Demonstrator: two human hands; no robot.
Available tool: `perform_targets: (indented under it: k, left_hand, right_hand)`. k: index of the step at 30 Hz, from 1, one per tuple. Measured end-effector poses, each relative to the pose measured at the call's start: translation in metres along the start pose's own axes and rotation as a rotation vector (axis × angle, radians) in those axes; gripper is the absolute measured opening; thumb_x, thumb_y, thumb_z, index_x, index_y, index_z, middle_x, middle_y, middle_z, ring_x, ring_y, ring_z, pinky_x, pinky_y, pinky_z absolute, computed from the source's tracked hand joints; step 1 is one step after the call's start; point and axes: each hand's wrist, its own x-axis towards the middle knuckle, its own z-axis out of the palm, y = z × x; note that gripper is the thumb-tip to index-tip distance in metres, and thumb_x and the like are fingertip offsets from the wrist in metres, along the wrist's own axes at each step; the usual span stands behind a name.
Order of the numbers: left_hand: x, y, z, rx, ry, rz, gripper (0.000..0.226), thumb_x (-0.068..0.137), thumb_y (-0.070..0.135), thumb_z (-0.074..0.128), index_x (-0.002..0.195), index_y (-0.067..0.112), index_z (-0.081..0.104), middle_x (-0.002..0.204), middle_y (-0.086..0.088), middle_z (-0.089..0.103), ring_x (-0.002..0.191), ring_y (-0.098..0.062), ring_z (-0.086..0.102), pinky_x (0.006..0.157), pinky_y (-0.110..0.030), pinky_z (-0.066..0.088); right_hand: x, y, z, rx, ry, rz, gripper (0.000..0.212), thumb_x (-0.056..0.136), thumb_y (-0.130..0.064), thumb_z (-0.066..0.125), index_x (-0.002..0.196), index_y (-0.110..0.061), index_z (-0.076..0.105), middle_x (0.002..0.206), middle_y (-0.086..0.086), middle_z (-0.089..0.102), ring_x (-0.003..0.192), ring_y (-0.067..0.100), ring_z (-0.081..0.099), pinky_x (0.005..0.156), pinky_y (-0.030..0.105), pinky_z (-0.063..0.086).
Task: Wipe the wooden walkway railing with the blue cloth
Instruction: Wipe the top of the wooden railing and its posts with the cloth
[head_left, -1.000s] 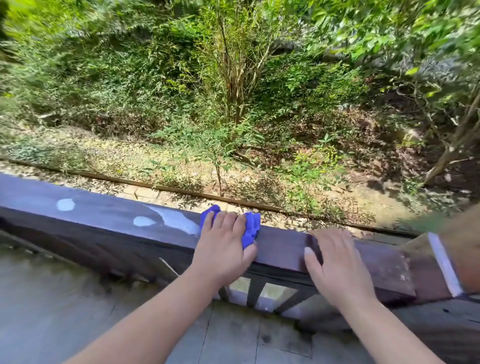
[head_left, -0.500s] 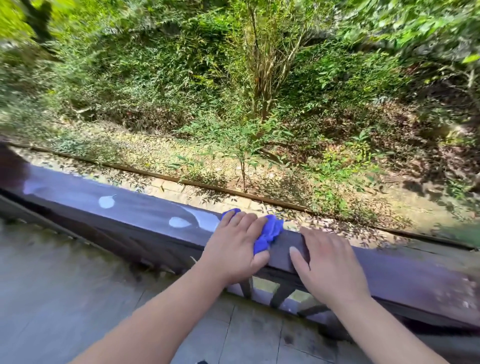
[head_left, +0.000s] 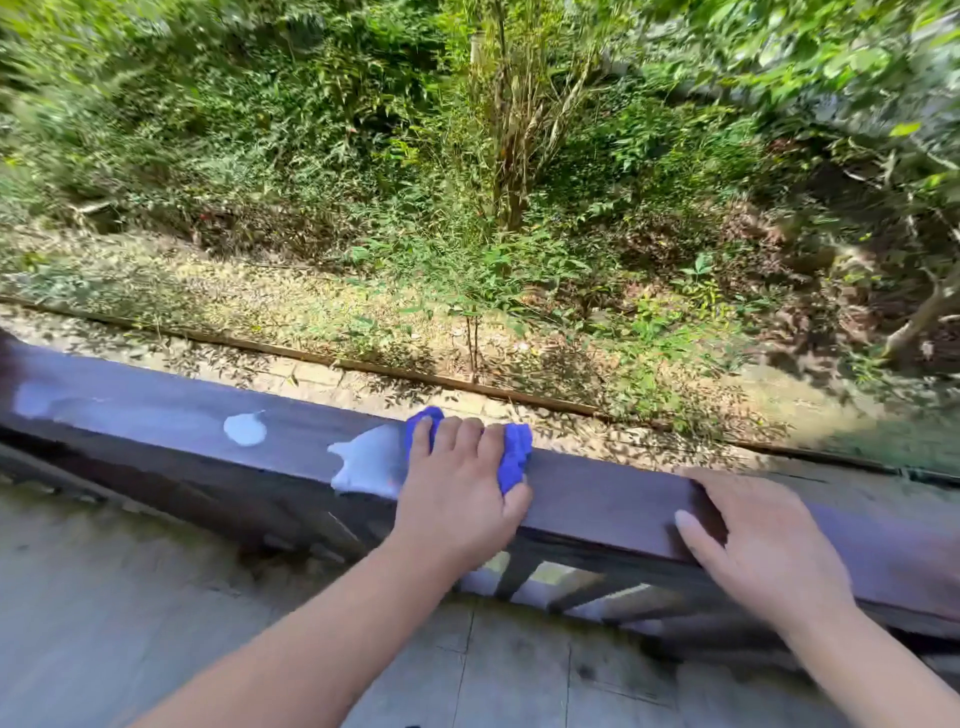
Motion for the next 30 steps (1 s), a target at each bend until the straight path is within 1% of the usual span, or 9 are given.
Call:
perform_targets:
  k: [5,8,11,16,18,20,23,25,30]
  left_hand:
    - [0.001,-0.007,-0.001,-0.03,-0.027,0.071,0.051,0.086,0.051,0.042,0.12,0.016,0.057,0.113,-0.007,0.061,0.11,-0.031,0.049,0.113,-0.057,0.025]
    - [-0.002,-0.018,-0.009,-0.166,0.057,0.117,0.047,0.088,0.045,0.045,0.125,0.017,0.056,0.118,-0.004,0.061,0.112,-0.025,0.048,0.111,-0.044,0.027]
    - [-0.002,-0.042,-0.028,-0.28,0.122,0.064,0.04,0.089,0.04,0.043,0.12,0.017,0.055,0.116,-0.005,0.059,0.109,-0.026,0.047,0.101,-0.04,0.035]
    - [-0.009,-0.112,-0.064,-0.132,0.138,-0.102,0.037,0.086,0.036,0.038,0.105,0.012,0.059,0.106,-0.011,0.061,0.101,-0.034,0.052,0.09,-0.046,0.044]
    - [-0.014,-0.139,-0.076,-0.124,0.209,-0.251,0.042,0.085,0.035,0.038,0.11,0.01,0.06,0.114,-0.014,0.063,0.106,-0.035,0.05,0.09,-0.046,0.04]
    - [-0.019,-0.154,-0.08,-0.044,0.223,-0.255,0.053,0.085,0.036,0.038,0.121,0.006,0.06,0.127,-0.018,0.062,0.116,-0.033,0.046,0.096,-0.044,0.035]
    - [-0.025,-0.141,-0.066,-0.067,-0.028,-0.103,0.075,0.086,0.046,0.026,0.144,0.005,0.048,0.152,-0.016,0.045,0.143,-0.029,0.032,0.119,-0.039,0.022]
    - [-0.028,-0.12,-0.052,-0.115,-0.108,-0.059,0.076,0.088,0.049,0.025,0.15,0.007,0.04,0.16,-0.013,0.033,0.15,-0.027,0.02,0.123,-0.034,0.01]
    - [-0.011,-0.035,-0.025,-0.095,-0.028,0.067,0.058,0.094,0.043,0.036,0.135,0.004,0.05,0.138,-0.018,0.05,0.133,-0.036,0.036,0.119,-0.046,0.02]
  right_hand:
    - [-0.002,-0.009,-0.005,-0.041,0.013,0.008,0.056,0.092,-0.06,0.039,0.121,-0.019,0.063,0.099,0.002,0.07,0.09,0.032,0.062,0.075,0.043,0.047]
    - [-0.004,-0.014,-0.01,-0.042,0.037,0.017,0.056,0.091,-0.06,0.037,0.117,-0.018,0.064,0.095,0.001,0.068,0.087,0.031,0.062,0.072,0.041,0.047]
    - [-0.004,-0.016,-0.012,-0.053,0.037,0.022,0.062,0.091,-0.059,0.038,0.125,-0.015,0.065,0.107,0.004,0.072,0.097,0.031,0.065,0.081,0.043,0.051]
    - [-0.005,-0.015,-0.011,-0.046,0.05,0.014,0.064,0.091,-0.057,0.038,0.125,-0.011,0.066,0.106,0.008,0.073,0.096,0.034,0.066,0.081,0.045,0.053]
    - [-0.005,-0.014,-0.012,-0.037,0.054,0.008,0.062,0.091,-0.058,0.038,0.123,-0.012,0.066,0.103,0.006,0.073,0.094,0.032,0.065,0.079,0.044,0.053]
    - [-0.006,-0.014,-0.011,-0.023,0.056,0.014,0.062,0.091,-0.059,0.038,0.124,-0.014,0.065,0.106,0.005,0.072,0.096,0.031,0.064,0.081,0.044,0.052]
    - [-0.006,-0.013,-0.011,-0.022,0.059,0.008,0.063,0.091,-0.058,0.039,0.127,-0.013,0.065,0.11,0.005,0.072,0.1,0.029,0.064,0.086,0.044,0.052]
    - [-0.006,-0.012,-0.009,-0.025,0.065,-0.009,0.063,0.091,-0.058,0.039,0.125,-0.012,0.066,0.108,0.006,0.073,0.098,0.029,0.064,0.084,0.043,0.051]
    - [-0.003,-0.009,-0.007,-0.004,0.054,-0.004,0.061,0.09,-0.059,0.041,0.124,-0.015,0.064,0.106,0.005,0.071,0.094,0.03,0.062,0.081,0.045,0.052]
